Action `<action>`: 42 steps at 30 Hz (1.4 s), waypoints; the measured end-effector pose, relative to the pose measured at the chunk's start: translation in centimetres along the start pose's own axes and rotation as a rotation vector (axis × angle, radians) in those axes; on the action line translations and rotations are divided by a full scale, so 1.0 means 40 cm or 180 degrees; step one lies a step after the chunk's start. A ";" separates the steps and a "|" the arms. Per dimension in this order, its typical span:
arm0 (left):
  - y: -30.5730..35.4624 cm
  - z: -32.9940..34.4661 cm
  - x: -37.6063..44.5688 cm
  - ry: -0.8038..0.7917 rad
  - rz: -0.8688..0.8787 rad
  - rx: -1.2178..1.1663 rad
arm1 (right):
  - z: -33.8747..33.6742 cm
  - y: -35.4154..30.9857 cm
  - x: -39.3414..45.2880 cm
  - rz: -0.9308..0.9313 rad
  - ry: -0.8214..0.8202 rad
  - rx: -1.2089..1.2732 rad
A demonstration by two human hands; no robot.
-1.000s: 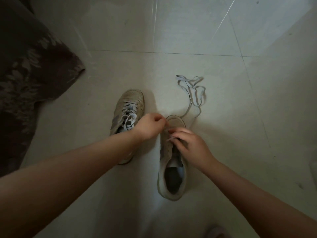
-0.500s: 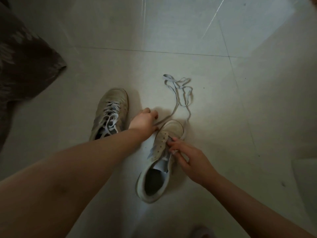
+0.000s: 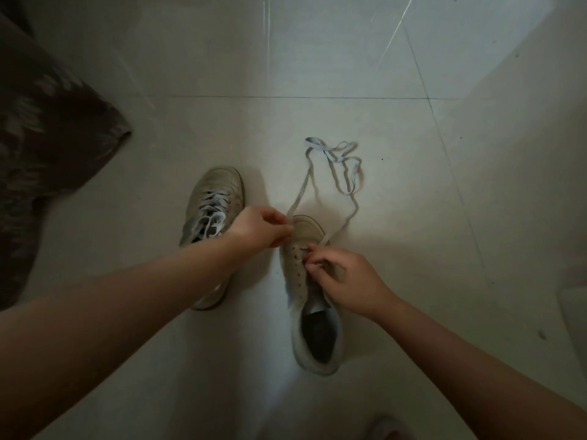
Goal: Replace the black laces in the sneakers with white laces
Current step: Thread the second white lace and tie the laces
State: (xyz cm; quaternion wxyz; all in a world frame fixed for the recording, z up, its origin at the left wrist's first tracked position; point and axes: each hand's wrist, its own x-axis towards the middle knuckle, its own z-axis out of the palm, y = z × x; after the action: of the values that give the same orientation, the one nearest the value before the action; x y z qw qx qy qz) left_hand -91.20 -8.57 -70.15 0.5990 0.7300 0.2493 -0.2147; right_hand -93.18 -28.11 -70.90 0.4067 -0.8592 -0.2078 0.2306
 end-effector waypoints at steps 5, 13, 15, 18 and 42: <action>-0.065 -0.018 -0.046 0.0277 0.0357 0.0398 | 0.012 -0.050 0.030 0.0133 0.0497 -0.0032; -0.095 0.011 -0.063 0.0719 0.0235 0.0266 | 0.037 -0.029 0.062 0.0088 0.0581 -0.0872; -0.093 0.016 -0.068 0.0755 0.0230 0.0051 | 0.041 -0.033 0.060 0.0241 0.0625 -0.0656; -0.086 0.023 -0.074 0.0820 0.0220 -0.0130 | 0.047 -0.033 0.057 0.0367 0.0668 -0.0581; -0.073 0.015 -0.069 0.0700 0.0741 0.1119 | 0.083 -0.022 0.069 0.0231 0.0900 -0.0363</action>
State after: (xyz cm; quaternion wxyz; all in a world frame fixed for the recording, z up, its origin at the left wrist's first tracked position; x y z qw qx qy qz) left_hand -95.21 -9.00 -70.82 0.4526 0.8659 0.1860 -0.1035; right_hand -92.98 -24.09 -72.69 0.3738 -0.9118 -0.1301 0.1097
